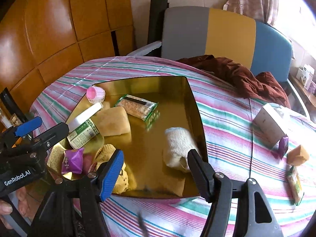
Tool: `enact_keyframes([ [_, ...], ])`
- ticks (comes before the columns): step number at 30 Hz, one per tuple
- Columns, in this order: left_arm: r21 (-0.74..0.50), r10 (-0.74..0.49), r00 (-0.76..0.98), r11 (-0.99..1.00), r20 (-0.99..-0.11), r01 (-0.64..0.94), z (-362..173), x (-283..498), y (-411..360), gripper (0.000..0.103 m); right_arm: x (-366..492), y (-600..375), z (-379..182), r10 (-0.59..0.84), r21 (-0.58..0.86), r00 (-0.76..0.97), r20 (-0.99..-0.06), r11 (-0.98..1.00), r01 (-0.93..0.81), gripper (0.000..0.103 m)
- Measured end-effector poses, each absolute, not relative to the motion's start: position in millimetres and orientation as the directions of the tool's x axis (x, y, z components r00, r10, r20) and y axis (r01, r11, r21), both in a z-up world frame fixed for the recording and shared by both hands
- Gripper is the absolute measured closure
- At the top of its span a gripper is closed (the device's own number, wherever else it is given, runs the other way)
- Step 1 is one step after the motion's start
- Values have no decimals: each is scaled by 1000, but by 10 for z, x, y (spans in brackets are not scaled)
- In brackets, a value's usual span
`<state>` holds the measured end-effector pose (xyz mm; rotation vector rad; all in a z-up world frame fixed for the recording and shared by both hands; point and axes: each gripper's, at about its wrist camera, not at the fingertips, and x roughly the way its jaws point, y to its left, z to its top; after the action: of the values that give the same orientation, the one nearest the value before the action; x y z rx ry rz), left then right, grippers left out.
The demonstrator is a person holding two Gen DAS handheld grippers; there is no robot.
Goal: Organize objects
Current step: 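Move both grippers back toward the remaining items beside the tray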
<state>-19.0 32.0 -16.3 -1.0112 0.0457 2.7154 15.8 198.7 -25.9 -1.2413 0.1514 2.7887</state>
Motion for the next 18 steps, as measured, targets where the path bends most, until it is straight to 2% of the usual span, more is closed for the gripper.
enact_keyframes([
  [18,64,188,-775,-957,-604,-281,-57,-13,532,14,234,2080,-217,53,73,-683,-729,-985,-154,35],
])
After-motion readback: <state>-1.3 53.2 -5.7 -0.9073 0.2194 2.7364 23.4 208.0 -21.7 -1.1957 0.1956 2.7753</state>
